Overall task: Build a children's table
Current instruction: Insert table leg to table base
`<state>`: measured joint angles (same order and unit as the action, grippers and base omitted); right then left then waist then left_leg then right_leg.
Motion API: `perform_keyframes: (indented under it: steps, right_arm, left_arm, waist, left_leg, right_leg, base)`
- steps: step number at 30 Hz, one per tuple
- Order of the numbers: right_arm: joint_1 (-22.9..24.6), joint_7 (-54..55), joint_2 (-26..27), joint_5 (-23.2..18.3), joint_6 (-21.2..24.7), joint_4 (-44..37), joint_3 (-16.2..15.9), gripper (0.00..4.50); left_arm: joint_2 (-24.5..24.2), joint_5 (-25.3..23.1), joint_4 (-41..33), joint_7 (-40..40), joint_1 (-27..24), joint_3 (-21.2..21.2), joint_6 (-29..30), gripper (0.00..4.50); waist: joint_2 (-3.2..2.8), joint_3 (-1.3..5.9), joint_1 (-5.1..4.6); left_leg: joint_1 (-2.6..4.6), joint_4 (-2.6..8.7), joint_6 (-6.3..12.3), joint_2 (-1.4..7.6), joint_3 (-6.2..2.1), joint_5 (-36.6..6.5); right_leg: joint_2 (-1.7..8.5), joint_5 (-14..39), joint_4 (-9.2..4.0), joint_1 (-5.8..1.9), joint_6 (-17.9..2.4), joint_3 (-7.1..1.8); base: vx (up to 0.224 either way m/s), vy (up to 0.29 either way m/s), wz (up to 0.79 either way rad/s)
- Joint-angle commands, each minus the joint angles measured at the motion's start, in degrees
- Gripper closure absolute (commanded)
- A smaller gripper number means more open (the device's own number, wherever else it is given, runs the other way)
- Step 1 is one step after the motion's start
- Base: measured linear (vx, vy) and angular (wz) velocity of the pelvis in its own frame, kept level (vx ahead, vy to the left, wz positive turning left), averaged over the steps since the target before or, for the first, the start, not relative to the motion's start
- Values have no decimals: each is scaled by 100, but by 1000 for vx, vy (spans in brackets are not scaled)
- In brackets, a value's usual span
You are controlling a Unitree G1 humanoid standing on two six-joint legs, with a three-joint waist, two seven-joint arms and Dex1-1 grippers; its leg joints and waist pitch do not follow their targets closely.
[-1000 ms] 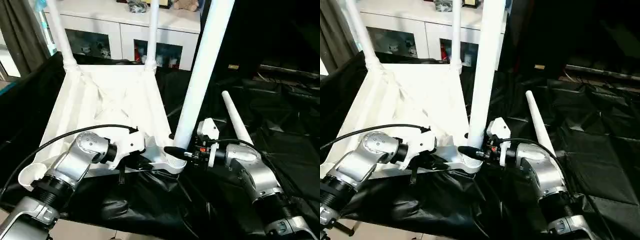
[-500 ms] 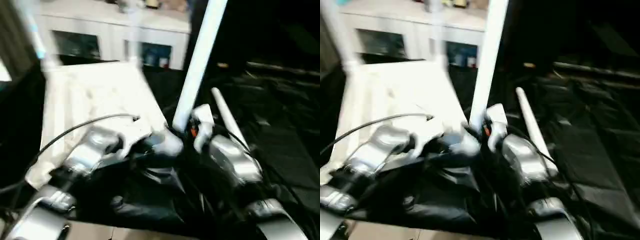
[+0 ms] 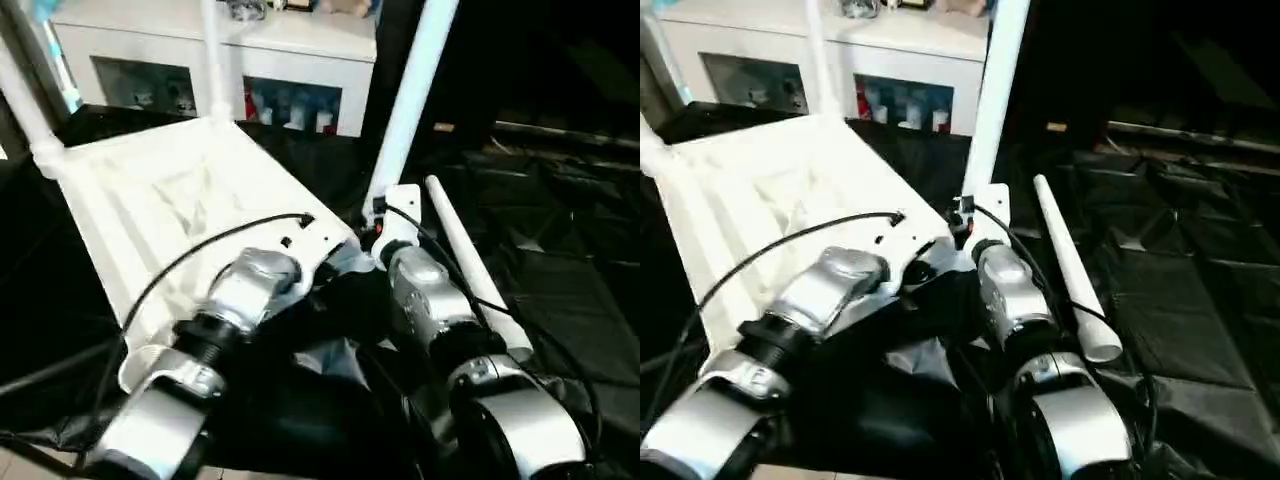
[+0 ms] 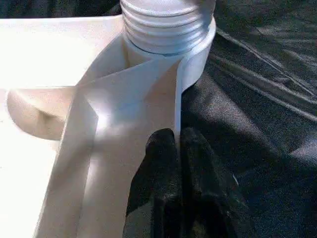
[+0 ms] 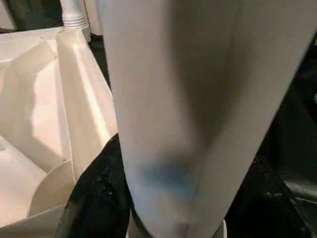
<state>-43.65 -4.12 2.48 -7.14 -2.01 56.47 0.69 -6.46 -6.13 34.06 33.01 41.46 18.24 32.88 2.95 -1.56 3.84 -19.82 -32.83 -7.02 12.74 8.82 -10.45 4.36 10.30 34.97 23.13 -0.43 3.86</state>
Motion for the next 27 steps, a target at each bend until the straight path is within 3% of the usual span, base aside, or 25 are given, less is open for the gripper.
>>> perform_keyframes:
  steps: [1, 5, 27]
  right_arm:
    - [375, -30, 208, 44, 433, 766, -96, 259]
    - [313, 16, 248, 75, 403, 840, -52, 259]
    - [212, -126, 279, 471, 31, 1044, -115, 259]
  left_arm:
    - [45, -92, 33, -270, 183, -68, 47, 450]
    - [33, -119, 76, -326, 207, -100, 50, 450]
    - [-38, -118, 211, -401, 255, -221, 4, 450]
  waist:
    - [-119, 232, 18]
    - [-122, 229, 8]
    - [-136, 183, -40]
  left_leg:
    - [-11, 430, -74, -29, 54, -1972]
    - [-20, 444, -85, -22, 47, -2043]
    - [-8, 480, -65, -22, 14, -2543]
  right_leg:
    - [270, 1965, -510, -226, -767, -199]
    - [270, 1915, -512, -209, -756, -203]
    - [281, 2689, -622, -116, -533, -185]
  base:
    - [0, 0, 0]
    - [0, 0, 0]
    - [0, 0, 0]
